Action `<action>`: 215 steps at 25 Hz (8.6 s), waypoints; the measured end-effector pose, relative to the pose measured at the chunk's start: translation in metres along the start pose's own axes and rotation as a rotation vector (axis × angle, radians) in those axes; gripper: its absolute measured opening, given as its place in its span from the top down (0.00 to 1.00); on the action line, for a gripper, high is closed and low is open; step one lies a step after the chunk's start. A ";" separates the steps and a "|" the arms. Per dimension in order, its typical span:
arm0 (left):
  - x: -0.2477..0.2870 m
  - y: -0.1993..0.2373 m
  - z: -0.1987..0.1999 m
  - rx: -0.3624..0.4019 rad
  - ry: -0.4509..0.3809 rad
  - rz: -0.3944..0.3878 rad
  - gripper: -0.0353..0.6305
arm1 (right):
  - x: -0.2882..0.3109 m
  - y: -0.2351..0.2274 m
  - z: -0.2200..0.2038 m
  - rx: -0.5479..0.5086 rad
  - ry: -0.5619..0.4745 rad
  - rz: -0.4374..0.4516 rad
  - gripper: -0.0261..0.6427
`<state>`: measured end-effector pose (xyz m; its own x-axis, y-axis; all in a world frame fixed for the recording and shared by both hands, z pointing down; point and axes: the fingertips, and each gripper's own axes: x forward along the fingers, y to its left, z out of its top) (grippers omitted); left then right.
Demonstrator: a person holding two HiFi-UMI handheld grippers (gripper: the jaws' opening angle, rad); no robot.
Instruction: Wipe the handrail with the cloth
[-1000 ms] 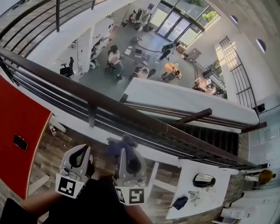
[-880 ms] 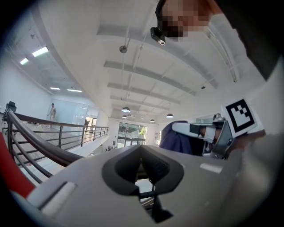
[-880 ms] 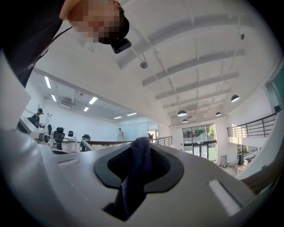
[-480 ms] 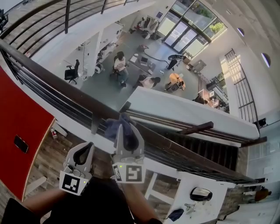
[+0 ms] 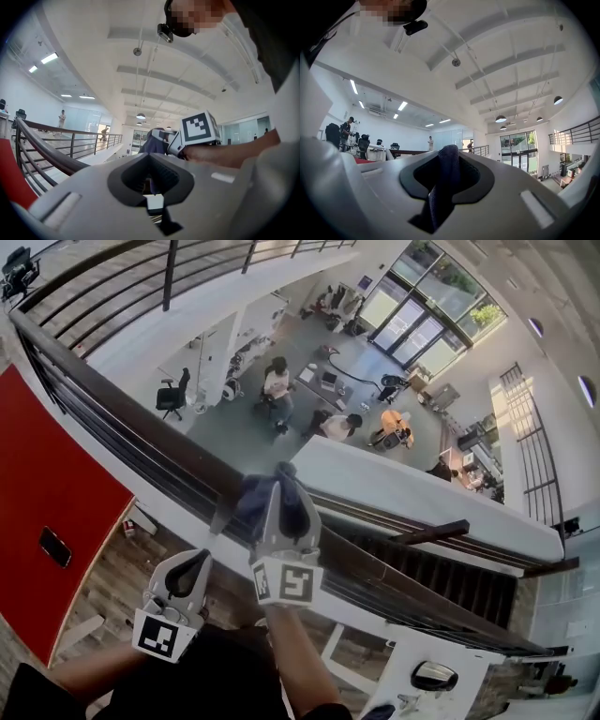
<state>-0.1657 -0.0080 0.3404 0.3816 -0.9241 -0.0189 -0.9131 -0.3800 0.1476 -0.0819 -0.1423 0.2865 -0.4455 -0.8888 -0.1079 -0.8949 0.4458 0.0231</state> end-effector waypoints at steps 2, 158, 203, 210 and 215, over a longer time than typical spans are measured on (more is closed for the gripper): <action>0.001 0.005 -0.002 -0.012 0.008 0.023 0.95 | 0.006 -0.003 -0.018 -0.002 0.036 -0.006 0.86; 0.014 -0.099 -0.035 0.007 0.165 -0.132 0.95 | -0.101 -0.132 -0.137 -0.054 0.406 -0.278 0.86; 0.050 -0.187 -0.053 -0.011 0.182 -0.203 0.95 | -0.201 -0.241 -0.131 -0.075 0.449 -0.404 0.86; 0.061 -0.205 -0.058 -0.030 0.192 -0.222 0.95 | -0.217 -0.258 -0.128 -0.072 0.452 -0.427 0.86; 0.069 -0.219 -0.061 -0.032 0.195 -0.244 0.95 | -0.229 -0.272 -0.129 -0.064 0.452 -0.449 0.86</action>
<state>0.0692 0.0140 0.3670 0.6119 -0.7798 0.1325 -0.7876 -0.5852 0.1932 0.2602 -0.0742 0.4332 0.0178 -0.9509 0.3090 -0.9906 0.0250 0.1342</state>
